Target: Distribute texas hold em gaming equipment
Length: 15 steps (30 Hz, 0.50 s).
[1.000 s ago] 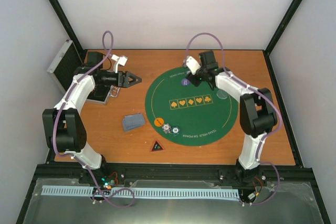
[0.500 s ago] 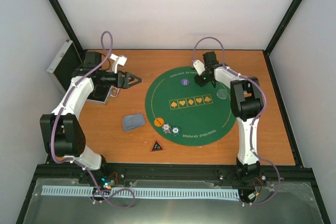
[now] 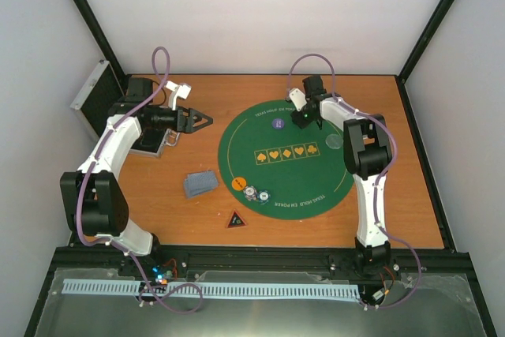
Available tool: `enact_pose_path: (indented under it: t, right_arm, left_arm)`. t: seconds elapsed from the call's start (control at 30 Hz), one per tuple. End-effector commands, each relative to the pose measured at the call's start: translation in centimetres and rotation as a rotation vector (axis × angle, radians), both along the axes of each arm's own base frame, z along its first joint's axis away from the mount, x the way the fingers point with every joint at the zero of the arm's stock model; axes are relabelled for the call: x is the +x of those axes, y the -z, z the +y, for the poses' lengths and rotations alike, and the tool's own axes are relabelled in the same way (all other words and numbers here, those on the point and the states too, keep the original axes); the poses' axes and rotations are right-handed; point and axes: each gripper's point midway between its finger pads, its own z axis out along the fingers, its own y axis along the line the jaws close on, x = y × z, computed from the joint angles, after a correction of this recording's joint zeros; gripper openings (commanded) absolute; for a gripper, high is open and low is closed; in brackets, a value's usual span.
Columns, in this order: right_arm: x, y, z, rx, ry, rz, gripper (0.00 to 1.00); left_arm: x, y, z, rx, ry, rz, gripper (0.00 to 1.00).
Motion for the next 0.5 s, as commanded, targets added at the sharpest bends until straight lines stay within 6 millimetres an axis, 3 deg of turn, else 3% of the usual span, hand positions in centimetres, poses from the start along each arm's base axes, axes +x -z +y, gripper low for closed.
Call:
enact_pose_path:
  t: [0.0, 0.07, 0.13, 0.4, 0.43, 0.47]
  right_arm:
    - [-1.1, 2.5, -1.0, -0.046, 0.025, 0.064, 0.33]
    - [-1.2, 2.5, -1.0, -0.045, 0.028, 0.069, 0.47]
    - [-1.3, 2.4, -1.0, -0.044, 0.029, 0.074, 0.53]
    - [-1.4, 1.4, -0.7, -0.025, 0.023, 0.066, 0.62]
    - [-1.4, 1.0, -0.5, -0.015, 0.02, 0.063, 0.67]
    - [-1.5, 0.5, -0.4, -0.001, 0.018, 0.061, 0.82]
  left_arm:
    - [0.1, -1.3, 0.1, 0.006, 0.009, -0.071, 0.92]
    - [0.0, -1.4, 0.1, 0.007, 0.011, -0.074, 0.92]
    - [0.0, -1.4, 0.1, 0.008, 0.01, -0.076, 0.92]
    - [0.0, -1.8, 0.2, 0.02, 0.006, -0.094, 0.92]
    - [0.0, -1.7, 0.2, 0.024, 0.005, -0.094, 0.92]
    - [0.1, -1.7, 0.3, 0.031, 0.003, -0.099, 0.92]
